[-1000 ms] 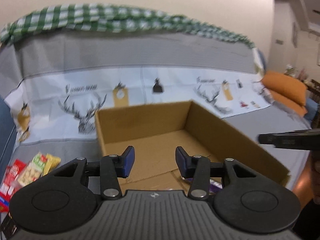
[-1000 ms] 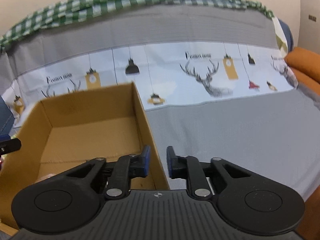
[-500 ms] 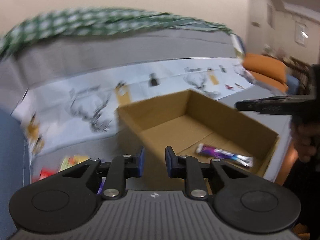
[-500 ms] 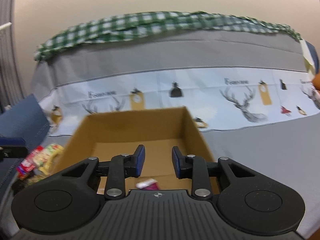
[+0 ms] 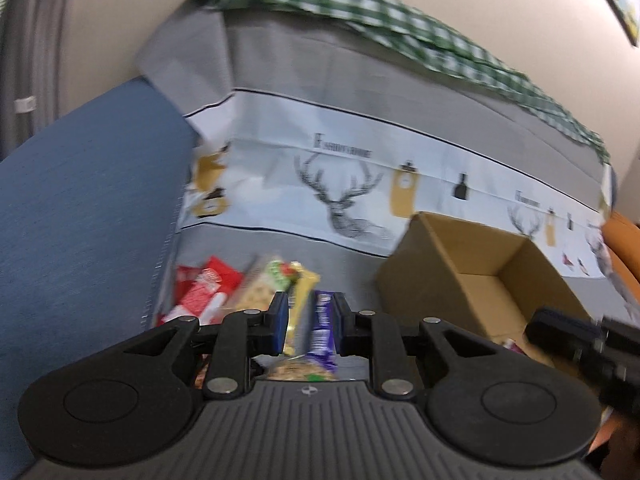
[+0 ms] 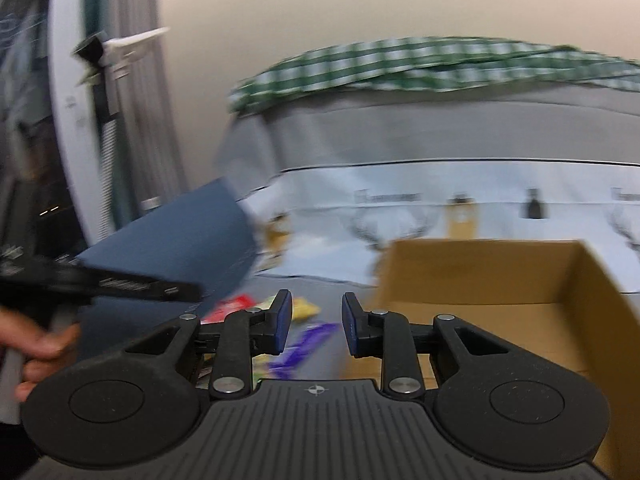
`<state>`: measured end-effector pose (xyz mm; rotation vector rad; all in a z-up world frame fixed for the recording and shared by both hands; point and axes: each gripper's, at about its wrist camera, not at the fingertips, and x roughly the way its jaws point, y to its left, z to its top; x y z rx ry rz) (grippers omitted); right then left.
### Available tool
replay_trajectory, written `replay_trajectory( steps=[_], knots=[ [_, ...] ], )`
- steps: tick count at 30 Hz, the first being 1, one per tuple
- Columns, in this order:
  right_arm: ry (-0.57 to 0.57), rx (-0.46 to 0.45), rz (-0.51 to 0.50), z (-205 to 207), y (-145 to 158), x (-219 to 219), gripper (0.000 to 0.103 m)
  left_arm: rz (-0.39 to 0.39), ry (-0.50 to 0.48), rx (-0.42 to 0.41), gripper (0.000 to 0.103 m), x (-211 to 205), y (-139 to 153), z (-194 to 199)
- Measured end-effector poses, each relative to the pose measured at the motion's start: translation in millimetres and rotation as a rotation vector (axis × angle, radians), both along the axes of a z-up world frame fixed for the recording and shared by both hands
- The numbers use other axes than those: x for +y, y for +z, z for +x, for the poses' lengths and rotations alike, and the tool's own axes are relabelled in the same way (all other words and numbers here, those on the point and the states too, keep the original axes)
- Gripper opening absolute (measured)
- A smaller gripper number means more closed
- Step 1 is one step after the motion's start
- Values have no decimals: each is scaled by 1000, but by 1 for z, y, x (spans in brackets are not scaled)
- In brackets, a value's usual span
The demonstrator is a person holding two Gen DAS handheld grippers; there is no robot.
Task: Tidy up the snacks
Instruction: 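Move both grippers back to the snack pile, then grasp the round green-labelled peanut cake with the right gripper while the left grasps the dark chocolate bar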
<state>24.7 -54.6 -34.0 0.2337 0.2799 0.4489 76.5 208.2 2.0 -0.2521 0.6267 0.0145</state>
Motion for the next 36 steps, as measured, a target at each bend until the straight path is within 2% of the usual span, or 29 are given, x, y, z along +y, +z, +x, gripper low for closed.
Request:
replay_trajectory(
  steps=[6,11,14,17,18,19,21,24,29,36],
  knots=[
    [131,6,-43,3,0,61,29,-1,61,46,24,19,-7,0],
    [173,65,-80,16,-10,93,30,15,85,88,24,29,-15,4],
    [181,96,-103,21,-15,105,34,25,95,116,24,31,-20,7],
    [169,133,-124,30,-19,116,54,28,106,131,25,35,-23,9],
    [160,146,-132,36,-22,119,67,28,110,137,26,37,-25,10],
    [139,156,-148,38,-24,121,76,28,113,142,26,38,-26,11],
    [115,174,-162,51,-30,125,79,27,118,152,26,41,-28,12],
    [122,220,-162,65,-38,132,92,19,130,165,27,45,-31,13],
    [127,259,-221,83,-52,152,102,8,131,179,27,48,-34,14],
    [98,312,-284,109,-74,166,102,39,106,197,28,44,-39,18]
  ],
)
